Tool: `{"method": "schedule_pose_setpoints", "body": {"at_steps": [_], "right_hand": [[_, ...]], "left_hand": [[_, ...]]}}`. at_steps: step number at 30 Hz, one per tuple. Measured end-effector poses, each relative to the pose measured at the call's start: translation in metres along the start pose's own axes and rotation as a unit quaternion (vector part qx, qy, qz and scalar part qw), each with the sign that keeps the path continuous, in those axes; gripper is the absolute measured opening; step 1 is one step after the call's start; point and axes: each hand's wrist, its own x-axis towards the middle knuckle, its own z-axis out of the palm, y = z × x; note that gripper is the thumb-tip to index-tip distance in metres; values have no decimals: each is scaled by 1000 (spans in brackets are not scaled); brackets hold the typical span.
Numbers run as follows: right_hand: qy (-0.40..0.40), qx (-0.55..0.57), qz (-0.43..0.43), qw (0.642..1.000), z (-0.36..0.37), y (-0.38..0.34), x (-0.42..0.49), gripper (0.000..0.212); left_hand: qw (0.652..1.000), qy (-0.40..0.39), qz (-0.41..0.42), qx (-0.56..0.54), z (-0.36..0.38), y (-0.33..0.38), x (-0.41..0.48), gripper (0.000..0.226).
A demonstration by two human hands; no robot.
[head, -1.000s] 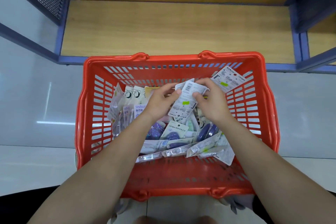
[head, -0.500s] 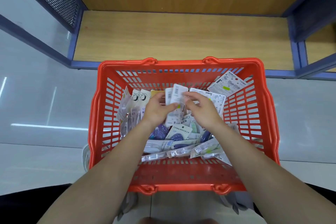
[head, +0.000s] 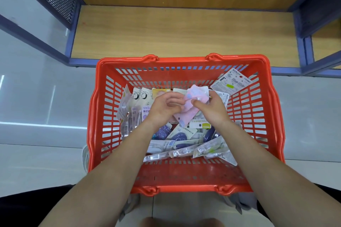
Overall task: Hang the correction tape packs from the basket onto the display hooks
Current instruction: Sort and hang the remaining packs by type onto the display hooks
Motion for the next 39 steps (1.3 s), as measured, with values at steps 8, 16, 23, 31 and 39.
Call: {"method": "schedule_pose_setpoints", "body": {"at_steps": [8,16,23,31,39], "right_hand": [[-50,186,27,981,-9,-3,5,36],[-60,58,-1,996,-20,-12,1,61],[-111,-185,-6,976,-29,-26,-21,70],[-229,-274,22,934,-18,-22,-35,38],[-157,-137,6,978,-17,11,-24,32]], "left_hand": [[996,-39,-72,-40,2,-5,4,37],[992,-29,-94,-78,-8,2,-2,38],[993,39,-67,-91,-12,12,-19,63],[1000,21,0,-22,2,10,-27,54],[998,63,-8,-3,-8,7,-6,45]]}}
